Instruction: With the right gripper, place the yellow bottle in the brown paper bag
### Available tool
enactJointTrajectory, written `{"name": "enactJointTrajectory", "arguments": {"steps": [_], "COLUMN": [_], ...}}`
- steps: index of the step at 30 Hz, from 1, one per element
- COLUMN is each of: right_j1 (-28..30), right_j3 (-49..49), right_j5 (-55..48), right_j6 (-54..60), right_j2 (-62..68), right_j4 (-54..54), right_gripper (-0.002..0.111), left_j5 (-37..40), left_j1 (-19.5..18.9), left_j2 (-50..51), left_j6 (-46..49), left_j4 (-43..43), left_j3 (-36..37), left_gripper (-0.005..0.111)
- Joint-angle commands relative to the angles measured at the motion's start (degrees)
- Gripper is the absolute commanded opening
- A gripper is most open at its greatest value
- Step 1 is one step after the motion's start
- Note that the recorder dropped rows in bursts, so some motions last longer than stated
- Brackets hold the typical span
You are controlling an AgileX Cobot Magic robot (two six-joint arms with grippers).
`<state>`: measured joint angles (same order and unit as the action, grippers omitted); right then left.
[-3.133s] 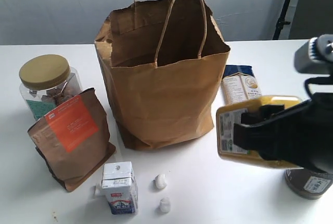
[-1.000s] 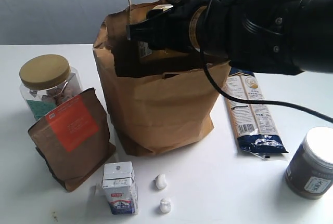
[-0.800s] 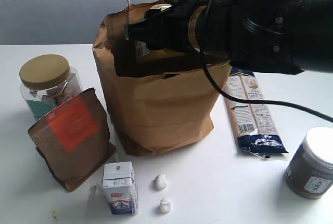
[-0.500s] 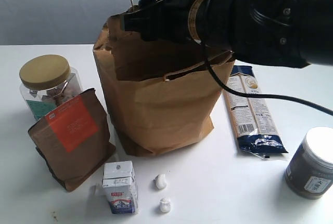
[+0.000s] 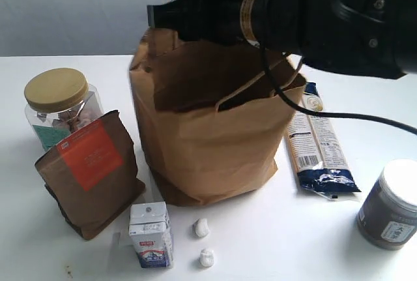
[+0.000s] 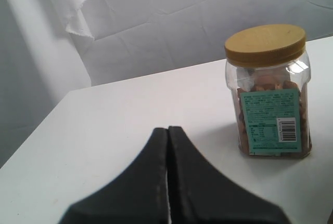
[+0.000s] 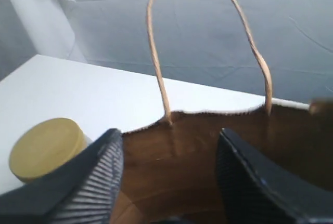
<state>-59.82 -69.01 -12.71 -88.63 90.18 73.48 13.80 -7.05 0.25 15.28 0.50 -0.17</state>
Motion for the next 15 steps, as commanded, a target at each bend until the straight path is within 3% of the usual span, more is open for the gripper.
{"name": "enactJointTrajectory", "arguments": {"steps": [1, 7, 15], "right_j1": [0.36, 0.36, 0.36], "right_j3": [-0.39, -0.39, 6.43], "right_j5": [2.18, 0.81, -13.83], "right_j6": [0.23, 2.16, 7.02], "right_j2": [-4.24, -11.83, -25.11], "right_j4": [1.03, 1.03, 0.8], "right_gripper": [0.034, 0.001, 0.0], "left_j5": [-0.53, -0.53, -0.53], "left_j1": [0.34, 0.34, 0.34], "left_j2": [-0.25, -0.25, -0.25], "left_j6": [-0.12, -0.12, -0.12], "left_j4": [0.0, 0.0, 0.0], "left_j3": [0.17, 0.17, 0.17], "left_gripper": [0.0, 0.0, 0.0]}}
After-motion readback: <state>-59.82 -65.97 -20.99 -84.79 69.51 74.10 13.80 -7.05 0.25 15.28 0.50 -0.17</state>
